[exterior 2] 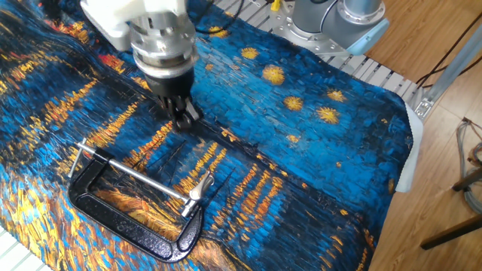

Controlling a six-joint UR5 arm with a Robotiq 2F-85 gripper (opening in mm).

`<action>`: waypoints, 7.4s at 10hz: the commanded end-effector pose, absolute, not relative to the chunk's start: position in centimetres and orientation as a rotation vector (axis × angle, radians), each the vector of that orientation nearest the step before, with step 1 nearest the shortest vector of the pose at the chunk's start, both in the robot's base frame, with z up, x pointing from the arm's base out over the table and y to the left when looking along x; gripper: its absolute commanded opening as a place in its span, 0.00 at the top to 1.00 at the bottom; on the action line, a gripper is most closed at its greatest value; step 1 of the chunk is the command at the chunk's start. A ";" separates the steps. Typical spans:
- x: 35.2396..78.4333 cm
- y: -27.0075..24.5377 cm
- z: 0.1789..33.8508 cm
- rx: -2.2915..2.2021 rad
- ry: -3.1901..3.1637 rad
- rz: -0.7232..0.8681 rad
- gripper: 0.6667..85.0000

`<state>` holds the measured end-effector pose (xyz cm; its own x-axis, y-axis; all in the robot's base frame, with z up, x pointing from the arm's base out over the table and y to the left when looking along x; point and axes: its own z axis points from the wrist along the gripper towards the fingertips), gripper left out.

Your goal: Turn on the water tap

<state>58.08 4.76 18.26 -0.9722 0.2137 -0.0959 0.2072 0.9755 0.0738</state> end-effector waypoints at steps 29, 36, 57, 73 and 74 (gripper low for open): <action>57.6 14.2 9.8 0.206 3.098 0.160 1.00; 56.2 12.0 8.1 0.127 3.097 0.111 1.00; 60.7 8.1 7.7 -0.181 3.017 0.025 1.00; 59.9 4.0 11.3 -0.144 3.049 -0.026 1.00; 59.5 3.4 12.1 -0.111 3.051 -0.032 1.00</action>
